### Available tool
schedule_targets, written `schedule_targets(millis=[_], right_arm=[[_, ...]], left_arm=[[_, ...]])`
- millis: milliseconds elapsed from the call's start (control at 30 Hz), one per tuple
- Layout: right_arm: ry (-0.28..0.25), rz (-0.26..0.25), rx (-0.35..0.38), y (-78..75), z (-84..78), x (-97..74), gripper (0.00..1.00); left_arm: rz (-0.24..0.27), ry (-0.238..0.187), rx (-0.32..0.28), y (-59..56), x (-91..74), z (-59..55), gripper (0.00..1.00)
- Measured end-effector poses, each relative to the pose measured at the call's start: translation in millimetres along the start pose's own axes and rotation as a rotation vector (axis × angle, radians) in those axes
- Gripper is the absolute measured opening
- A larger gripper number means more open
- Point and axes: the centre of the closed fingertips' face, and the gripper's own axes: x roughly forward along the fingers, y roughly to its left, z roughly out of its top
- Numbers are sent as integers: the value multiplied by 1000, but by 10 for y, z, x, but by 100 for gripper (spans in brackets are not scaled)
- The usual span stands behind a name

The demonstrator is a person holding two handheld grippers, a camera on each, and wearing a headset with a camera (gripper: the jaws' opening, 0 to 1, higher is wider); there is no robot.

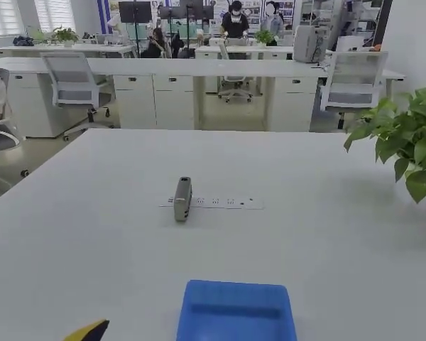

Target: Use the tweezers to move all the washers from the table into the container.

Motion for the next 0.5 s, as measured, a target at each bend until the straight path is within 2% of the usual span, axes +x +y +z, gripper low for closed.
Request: schedule_targets(millis=[500], right_arm=[[0, -15, -7, -15, -8, -17, 70]], left_arm=[[-8, 11, 3, -14, 3, -22, 74]])
